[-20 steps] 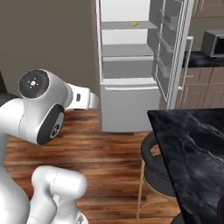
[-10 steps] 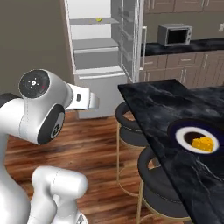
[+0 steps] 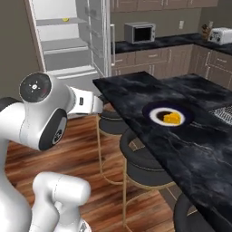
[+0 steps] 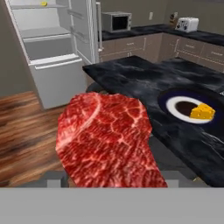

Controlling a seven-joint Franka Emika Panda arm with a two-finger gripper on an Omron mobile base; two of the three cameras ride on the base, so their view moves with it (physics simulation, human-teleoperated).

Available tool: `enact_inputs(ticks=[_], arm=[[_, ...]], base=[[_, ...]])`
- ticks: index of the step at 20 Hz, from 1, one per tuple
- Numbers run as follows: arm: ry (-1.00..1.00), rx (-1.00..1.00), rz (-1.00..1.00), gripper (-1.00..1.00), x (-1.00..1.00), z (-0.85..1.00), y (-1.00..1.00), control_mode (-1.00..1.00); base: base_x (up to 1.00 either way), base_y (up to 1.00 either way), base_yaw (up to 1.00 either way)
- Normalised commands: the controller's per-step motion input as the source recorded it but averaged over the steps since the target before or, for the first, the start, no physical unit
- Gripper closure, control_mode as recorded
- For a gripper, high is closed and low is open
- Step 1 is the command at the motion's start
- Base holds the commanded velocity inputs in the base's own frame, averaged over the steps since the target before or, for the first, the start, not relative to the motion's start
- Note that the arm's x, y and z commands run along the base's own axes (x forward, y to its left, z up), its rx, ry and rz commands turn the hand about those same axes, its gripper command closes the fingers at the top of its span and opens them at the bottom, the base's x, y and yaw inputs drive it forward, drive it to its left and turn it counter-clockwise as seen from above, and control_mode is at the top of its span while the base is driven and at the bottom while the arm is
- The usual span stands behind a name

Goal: Take the cheese, steak, and lemon wedge from the fridge and place them on the plate on the dining counter to create an appetizer plate.

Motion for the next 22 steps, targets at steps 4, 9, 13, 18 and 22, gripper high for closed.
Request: enact_inputs(ticks=[4, 9, 13, 18, 22], arm=[[0.00, 0.00, 0.00, 1.00, 0.00, 0.00, 0.00, 1.00], [0.00, 0.00, 0.00, 1.00, 0.00, 0.00, 0.00, 1.00], [0.00, 0.00, 0.00, 1.00, 0.00, 0.00, 0.00, 1.00], [0.00, 0.00, 0.00, 1.00, 0.00, 0.00, 0.00, 1.00], [0.00, 0.00, 0.00, 1.00, 0.00, 0.00, 0.00, 1.00]], base=[[0.00, 0.10, -0.42], [0.17, 0.22, -0.44], [0.14, 0.15, -0.44], [0.15, 0.36, -0.45], [0.34, 0.59, -0.44]])
